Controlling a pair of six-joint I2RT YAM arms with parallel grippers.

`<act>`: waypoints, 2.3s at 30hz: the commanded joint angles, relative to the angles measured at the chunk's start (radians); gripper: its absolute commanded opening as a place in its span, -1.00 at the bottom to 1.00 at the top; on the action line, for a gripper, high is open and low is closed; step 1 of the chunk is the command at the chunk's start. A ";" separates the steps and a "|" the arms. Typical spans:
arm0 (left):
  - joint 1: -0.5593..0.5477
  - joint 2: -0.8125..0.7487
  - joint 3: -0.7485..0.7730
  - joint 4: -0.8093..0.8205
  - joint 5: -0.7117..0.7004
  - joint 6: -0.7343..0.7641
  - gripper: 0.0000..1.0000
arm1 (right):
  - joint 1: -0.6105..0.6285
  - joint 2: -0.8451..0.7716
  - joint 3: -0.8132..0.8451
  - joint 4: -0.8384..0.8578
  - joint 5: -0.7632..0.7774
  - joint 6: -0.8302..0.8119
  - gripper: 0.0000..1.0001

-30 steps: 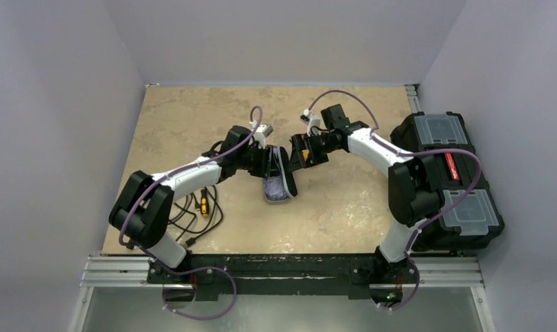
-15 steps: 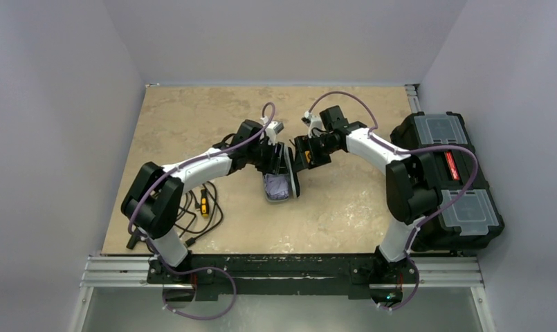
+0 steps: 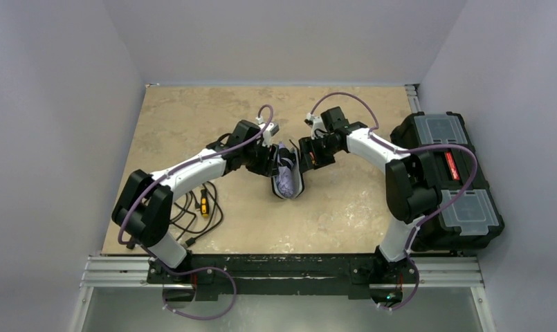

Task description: Open the umbrella

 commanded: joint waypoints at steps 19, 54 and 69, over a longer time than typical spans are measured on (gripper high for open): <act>0.009 0.008 -0.028 0.021 -0.021 0.054 -0.03 | -0.001 0.036 0.042 0.035 -0.051 0.043 0.73; -0.096 0.109 0.119 -0.182 -0.300 -0.145 0.28 | -0.028 -0.055 -0.194 0.262 -0.216 0.209 -1.00; -0.097 0.309 0.224 -0.211 -0.306 -0.181 0.36 | -0.024 -0.057 -0.201 0.273 -0.205 0.201 -1.00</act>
